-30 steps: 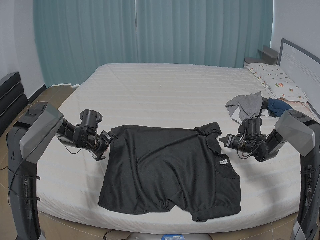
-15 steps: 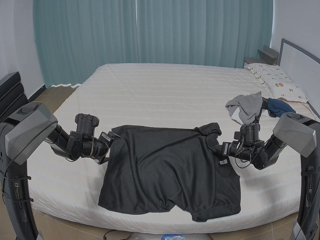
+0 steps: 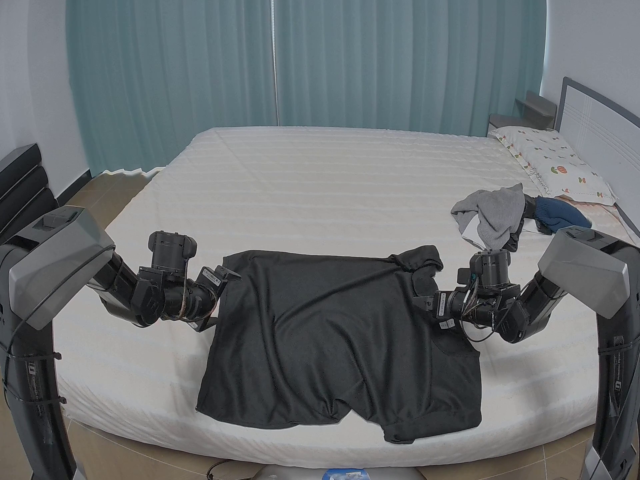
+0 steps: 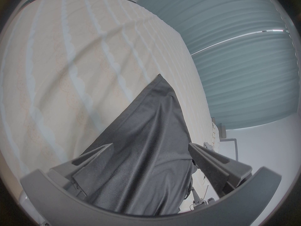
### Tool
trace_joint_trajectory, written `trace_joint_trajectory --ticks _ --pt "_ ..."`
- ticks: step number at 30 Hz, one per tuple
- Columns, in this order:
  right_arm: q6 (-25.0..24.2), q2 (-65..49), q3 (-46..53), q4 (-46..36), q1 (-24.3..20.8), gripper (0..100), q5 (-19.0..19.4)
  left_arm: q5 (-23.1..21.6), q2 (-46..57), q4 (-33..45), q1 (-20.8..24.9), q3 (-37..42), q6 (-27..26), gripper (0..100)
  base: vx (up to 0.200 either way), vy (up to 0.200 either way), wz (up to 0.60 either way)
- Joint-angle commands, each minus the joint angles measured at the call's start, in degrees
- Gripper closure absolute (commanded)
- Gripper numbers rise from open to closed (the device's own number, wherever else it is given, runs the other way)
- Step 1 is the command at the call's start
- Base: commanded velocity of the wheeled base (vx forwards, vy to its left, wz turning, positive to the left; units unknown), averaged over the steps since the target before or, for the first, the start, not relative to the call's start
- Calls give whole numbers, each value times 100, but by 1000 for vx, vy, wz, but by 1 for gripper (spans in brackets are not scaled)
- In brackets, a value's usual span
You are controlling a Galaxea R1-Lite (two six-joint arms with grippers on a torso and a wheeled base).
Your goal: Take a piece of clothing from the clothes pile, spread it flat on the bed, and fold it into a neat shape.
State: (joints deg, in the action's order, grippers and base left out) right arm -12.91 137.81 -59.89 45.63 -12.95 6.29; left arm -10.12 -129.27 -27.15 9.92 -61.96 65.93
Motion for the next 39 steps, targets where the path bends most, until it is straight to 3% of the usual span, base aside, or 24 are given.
trace_joint_trajectory --ticks 1,11,23,28,39 --pt "8 44 -14 -98 11 100 4 1 7 -1 1 0 -1 0 0 0 0" --pt "-19 -18 -242 -160 91 100 13 1 7 -1 -26 -44 -10 0 0 0 0" --pt "-80 105 -682 -124 820 100 57 19 -28 -1 -34 -44 -54 0 0 0 0" --pt "-458 325 -963 -160 1066 100 39 19 -46 -1 -43 -61 -54 0 0 0 0" --pt "-731 720 -1429 -160 1295 100 -5 27 -55 -1 -61 -61 -62 0 0 0 0"
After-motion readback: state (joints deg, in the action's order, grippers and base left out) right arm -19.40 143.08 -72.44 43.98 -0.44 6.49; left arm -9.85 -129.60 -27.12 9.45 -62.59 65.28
